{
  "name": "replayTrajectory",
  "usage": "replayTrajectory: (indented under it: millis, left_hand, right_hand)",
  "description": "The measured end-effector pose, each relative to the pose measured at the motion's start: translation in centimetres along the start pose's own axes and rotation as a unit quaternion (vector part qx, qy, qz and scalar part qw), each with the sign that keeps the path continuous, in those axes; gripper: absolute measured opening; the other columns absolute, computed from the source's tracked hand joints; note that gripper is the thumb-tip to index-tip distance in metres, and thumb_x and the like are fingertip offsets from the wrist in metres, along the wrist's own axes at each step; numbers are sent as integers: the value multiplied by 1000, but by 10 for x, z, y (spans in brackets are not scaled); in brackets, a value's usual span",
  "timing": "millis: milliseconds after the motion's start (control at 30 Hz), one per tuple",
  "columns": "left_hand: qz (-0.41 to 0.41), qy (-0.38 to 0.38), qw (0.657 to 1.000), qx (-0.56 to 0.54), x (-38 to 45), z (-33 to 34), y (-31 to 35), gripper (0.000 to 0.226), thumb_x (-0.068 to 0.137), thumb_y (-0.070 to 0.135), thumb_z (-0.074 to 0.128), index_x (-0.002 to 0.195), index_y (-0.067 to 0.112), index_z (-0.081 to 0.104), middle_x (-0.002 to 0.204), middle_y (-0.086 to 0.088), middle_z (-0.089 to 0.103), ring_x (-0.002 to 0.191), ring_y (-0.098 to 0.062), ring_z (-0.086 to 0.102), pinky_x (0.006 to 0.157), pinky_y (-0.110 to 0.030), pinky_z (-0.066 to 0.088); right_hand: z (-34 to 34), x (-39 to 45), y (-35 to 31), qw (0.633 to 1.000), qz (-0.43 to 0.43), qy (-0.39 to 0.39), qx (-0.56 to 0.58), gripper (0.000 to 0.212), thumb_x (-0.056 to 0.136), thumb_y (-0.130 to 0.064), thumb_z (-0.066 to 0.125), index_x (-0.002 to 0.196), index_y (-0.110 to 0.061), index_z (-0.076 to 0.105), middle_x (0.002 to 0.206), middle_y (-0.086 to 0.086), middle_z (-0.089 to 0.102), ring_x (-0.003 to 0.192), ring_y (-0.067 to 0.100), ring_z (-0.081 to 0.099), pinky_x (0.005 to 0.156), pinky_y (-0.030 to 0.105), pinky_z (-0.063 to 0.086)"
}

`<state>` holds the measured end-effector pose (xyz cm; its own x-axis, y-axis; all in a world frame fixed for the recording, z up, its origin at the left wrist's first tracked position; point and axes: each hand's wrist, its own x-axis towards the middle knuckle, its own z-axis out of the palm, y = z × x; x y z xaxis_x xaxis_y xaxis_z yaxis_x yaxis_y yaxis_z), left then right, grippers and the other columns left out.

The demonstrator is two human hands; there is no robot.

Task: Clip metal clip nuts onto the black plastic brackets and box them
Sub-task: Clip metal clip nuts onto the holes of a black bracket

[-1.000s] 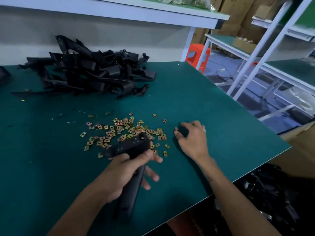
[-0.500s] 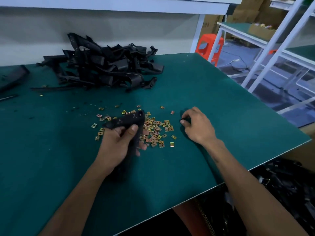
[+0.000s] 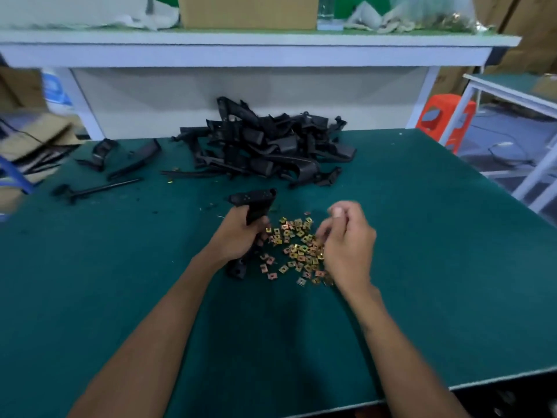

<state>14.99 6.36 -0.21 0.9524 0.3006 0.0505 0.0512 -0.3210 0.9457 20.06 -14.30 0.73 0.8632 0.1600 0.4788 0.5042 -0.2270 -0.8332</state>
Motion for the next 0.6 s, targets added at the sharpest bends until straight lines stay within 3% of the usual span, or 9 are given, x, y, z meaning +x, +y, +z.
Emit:
replayTrajectory:
  millis: [100,200,267,333,433,600]
  left_hand:
    - [-16,90,992,-84,4,-20,3,22,110,12,41,105,-4,54,95,-17,67,65,-19,69,58,-28,57]
    - [-23,149,983,-101,-4,-37,1,35,111,22,40,101,-7,56,88,-13,75,63,-30,73,50,-30,56]
    - [-29,164,980,-110,-13,-43,0,32,109,23,47,94,-4,57,82,-12,76,61,-29,73,48,-29,55]
    - [-30,169,978,-117,-22,-43,-3,32,106,17,53,81,-2,58,71,-11,74,55,-18,70,48,-23,54]
    - [-30,150,981,-117,-29,-41,-9,40,105,23,55,81,-9,58,75,-23,73,52,-22,67,49,-27,54]
    - [2,130,990,-58,-29,-36,-12,45,106,38,51,81,1,59,64,-13,70,46,-28,63,43,-34,51]
  right_hand:
    - [19,-53,-26,969,33,-207,130,25,107,-43,30,91,-42,50,76,1,73,53,20,67,48,33,48]
    - [32,-86,-38,926,0,-332,178,25,109,-39,32,98,-30,53,96,-1,75,74,21,73,61,40,58]
    - [44,-83,-45,932,-33,-305,195,25,112,-31,38,99,-25,59,94,-3,73,77,22,72,64,43,59]
    - [56,-66,-47,953,-37,-210,215,23,111,-20,46,99,-17,65,87,-1,71,74,24,70,64,39,58]
    - [73,-22,-38,974,26,-85,208,17,105,-12,58,99,-18,73,84,0,75,77,19,71,70,29,58]
    - [88,32,-27,954,83,-81,276,14,98,-8,68,108,-16,74,87,7,77,78,22,74,72,26,58]
